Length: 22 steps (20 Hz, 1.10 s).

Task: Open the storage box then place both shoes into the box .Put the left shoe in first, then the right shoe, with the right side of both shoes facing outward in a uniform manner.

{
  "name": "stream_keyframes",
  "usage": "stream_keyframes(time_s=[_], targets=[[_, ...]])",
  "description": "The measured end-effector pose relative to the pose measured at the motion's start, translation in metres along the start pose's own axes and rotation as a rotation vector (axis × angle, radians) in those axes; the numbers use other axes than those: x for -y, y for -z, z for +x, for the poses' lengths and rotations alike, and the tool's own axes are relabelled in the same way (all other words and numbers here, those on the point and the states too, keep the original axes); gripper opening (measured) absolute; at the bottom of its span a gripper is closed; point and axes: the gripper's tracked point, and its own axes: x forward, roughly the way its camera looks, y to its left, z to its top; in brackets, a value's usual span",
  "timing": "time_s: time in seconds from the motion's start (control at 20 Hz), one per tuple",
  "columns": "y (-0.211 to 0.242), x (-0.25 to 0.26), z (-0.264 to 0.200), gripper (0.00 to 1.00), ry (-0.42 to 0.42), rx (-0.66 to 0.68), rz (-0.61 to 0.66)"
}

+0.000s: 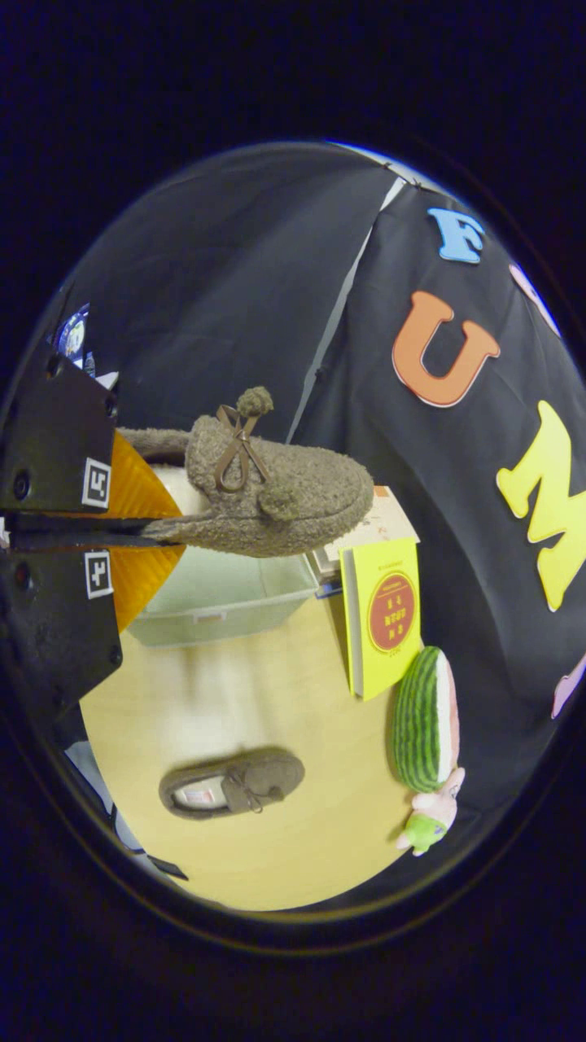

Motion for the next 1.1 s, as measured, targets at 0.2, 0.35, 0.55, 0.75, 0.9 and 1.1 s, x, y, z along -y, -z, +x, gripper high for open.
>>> stream_keyframes(time_s=[0.2,0.35,0.55,0.75,0.9,1.1], targets=[[0.025,-0.011,0.064,0.06,0.015,-0.136,0.113],[0.04,-0.005,0.094,0.06,0.072,-0.186,0.119],[0.057,0.004,0.119,0.06,0.134,-0.227,0.131],[0.056,-0.008,0.13,0.09,0.105,-0.205,0.12],[0.06,-0.025,0.128,0.41,0.042,-0.208,0.084],[0.052,-0.029,0.104,0.88,0.039,-0.135,-0.028]])
